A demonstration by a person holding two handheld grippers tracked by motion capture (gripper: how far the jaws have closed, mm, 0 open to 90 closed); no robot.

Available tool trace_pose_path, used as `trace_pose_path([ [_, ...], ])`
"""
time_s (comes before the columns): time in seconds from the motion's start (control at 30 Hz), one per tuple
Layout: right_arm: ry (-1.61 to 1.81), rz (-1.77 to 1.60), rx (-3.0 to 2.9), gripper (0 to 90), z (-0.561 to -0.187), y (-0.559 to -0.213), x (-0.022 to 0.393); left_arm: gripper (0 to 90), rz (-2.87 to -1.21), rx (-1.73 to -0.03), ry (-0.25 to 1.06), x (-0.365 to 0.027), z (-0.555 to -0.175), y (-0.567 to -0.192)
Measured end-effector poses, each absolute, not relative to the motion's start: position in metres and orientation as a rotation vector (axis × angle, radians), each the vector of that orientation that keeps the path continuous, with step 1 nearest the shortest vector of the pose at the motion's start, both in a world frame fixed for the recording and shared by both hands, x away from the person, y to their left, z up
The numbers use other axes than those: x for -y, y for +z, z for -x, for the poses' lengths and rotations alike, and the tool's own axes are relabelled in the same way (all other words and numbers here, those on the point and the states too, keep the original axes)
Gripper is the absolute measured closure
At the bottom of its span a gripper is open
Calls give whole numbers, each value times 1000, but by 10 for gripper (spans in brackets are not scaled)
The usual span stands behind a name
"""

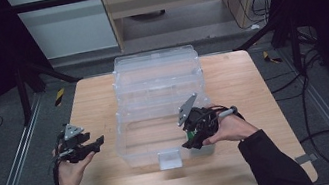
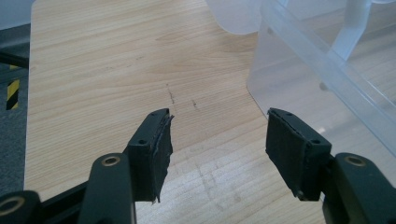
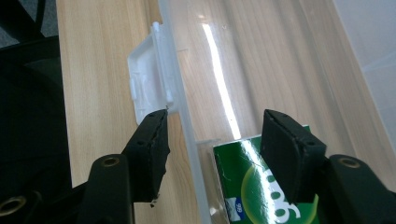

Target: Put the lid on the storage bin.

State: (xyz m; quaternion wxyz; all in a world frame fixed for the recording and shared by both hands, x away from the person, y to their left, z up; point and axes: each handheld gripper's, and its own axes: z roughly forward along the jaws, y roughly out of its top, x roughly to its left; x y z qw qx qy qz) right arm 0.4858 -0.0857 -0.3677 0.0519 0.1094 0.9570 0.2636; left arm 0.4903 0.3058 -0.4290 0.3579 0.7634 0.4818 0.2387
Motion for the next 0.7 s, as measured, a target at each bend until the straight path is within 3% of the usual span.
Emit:
trace_pose_path([
  [0.4,768,-266,-2981,543,-486,-380,67,399,-1965,-1244,621,-307,-490,-427],
  [0.7,731,-254,-3027,563,-485,-388,60,399,-1970,-1237,622,-305,-490,-427],
])
